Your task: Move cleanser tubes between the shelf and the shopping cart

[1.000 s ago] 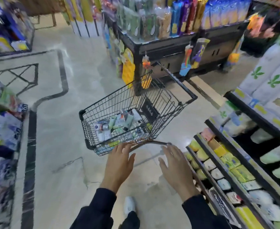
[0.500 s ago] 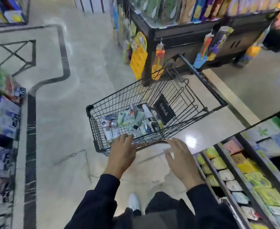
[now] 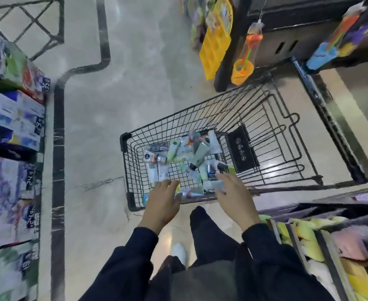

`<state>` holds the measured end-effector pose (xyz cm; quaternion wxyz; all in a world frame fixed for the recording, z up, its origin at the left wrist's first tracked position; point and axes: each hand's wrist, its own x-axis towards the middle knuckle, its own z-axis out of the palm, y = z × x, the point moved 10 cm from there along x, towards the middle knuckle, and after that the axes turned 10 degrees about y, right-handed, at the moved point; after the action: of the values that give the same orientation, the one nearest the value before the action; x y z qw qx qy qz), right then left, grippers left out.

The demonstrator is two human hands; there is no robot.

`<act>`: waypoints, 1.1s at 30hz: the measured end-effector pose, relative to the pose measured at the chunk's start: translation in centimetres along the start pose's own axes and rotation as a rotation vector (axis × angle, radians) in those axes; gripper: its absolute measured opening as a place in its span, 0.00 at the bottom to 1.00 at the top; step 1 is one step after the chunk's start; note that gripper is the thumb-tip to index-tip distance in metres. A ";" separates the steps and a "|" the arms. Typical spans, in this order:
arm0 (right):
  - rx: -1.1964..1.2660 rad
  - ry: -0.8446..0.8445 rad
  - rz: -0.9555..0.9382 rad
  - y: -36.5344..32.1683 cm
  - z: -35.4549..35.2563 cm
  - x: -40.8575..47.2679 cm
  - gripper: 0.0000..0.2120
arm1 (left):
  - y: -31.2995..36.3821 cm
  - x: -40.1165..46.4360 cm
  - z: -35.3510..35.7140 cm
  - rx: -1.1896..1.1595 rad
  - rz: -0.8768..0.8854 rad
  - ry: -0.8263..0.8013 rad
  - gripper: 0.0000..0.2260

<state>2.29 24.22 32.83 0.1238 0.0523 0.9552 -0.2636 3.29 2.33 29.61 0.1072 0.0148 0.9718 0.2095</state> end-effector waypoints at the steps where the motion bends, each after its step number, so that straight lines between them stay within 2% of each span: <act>1: 0.002 -0.035 0.008 0.2 0.5 1.8 0.22 | -0.1 1.4 0.6 0.010 -0.017 -0.025 0.19; 6: -0.054 -0.212 0.052 3.0 4.9 10.3 0.22 | -0.2 8.6 5.2 -0.017 -0.106 -0.148 0.20; 11: -0.051 -0.320 0.170 7.7 11.3 16.0 0.20 | -1.5 13.9 12.9 -0.076 -0.188 -0.285 0.21; 14: -0.014 -0.367 0.256 10.9 15.8 18.1 0.18 | -2.3 16.9 18.0 -0.092 -0.204 -0.353 0.22; 17: 0.035 -0.335 0.392 14.5 19.6 20.0 0.18 | -3.1 20.0 22.3 -0.121 -0.202 -0.374 0.22; 20: 0.068 -0.287 0.486 17.8 23.0 21.3 0.13 | -4.6 22.4 26.1 -0.149 -0.238 -0.354 0.21; 23: 0.059 -0.285 0.546 20.7 26.4 22.0 0.10 | -5.4 24.4 29.0 -0.160 -0.273 -0.317 0.23; 27: 0.059 -0.292 0.566 23.0 30.0 23.7 0.11 | -5.9 26.6 31.8 -0.174 -0.271 -0.262 0.26; 33: 0.056 -0.203 0.584 24.9 32.1 24.9 0.13 | -6.6 28.4 34.0 -0.241 -0.330 -0.165 0.28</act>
<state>-10.86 29.81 -12.59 0.2875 0.3016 0.8748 -0.2471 -17.07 12.08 -9.05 0.2204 -0.1400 0.9170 0.3017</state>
